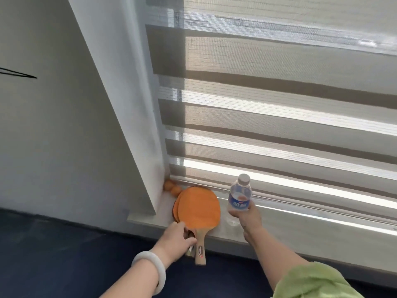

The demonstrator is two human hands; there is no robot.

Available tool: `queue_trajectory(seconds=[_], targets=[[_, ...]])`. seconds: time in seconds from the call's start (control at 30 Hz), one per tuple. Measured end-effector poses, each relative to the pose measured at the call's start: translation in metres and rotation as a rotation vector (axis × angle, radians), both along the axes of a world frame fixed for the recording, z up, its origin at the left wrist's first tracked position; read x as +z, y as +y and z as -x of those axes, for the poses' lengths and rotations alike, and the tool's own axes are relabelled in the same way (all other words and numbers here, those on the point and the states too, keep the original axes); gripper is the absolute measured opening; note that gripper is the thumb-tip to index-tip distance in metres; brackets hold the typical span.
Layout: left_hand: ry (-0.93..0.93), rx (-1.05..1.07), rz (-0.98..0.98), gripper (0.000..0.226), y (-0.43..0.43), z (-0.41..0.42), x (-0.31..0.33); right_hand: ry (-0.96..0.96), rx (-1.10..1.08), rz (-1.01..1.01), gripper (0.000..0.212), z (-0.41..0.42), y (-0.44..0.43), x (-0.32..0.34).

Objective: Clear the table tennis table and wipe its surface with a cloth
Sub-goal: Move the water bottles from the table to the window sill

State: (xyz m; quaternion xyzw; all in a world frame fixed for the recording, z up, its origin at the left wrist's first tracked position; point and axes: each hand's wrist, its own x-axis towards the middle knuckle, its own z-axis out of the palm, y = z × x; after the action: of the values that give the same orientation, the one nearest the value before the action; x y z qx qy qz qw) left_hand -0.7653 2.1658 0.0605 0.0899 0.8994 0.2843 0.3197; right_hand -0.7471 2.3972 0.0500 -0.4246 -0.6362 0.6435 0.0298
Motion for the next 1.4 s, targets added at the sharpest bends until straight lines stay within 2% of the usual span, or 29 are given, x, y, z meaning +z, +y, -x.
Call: queue_trajectory(seconds=[0.3, 0.43, 0.63, 0.8, 0.93, 1.1, 1.23, 1.4], targets=[[0.021, 0.082, 0.023, 0.026, 0.017, -0.002, -0.001, 0.054, 0.094, 0.034, 0.051, 0.018, 0.006, -0.026], [0.038, 0.094, 0.036, 0.028, 0.022, -0.008, -0.004, 0.092, 0.139, -0.027, 0.051, 0.013, 0.006, -0.033], [0.028, 0.125, 0.059, 0.036, 0.023, -0.015, -0.003, -0.019, 0.259, -0.19, 0.052, 0.008, 0.013, -0.039], [0.025, 0.154, 0.073, 0.038, 0.02, -0.014, 0.0, -0.061, 0.26, -0.211, 0.049, 0.015, 0.013, -0.041], [0.025, 0.166, 0.088, 0.038, 0.018, -0.015, -0.002, -0.079, 0.249, -0.238, 0.063, 0.018, 0.013, -0.044], [0.002, 0.161, 0.089, 0.039, 0.021, -0.017, -0.004, -0.095, 0.217, -0.134, 0.075, 0.016, 0.02, -0.045], [0.004, 0.153, 0.087, 0.034, 0.024, -0.015, -0.003, -0.146, 0.213, -0.132, 0.065, 0.009, 0.026, -0.044], [0.012, 0.159, 0.084, 0.029, 0.025, -0.014, -0.003, -0.275, 0.182, -0.12, 0.036, -0.003, 0.014, -0.04]])
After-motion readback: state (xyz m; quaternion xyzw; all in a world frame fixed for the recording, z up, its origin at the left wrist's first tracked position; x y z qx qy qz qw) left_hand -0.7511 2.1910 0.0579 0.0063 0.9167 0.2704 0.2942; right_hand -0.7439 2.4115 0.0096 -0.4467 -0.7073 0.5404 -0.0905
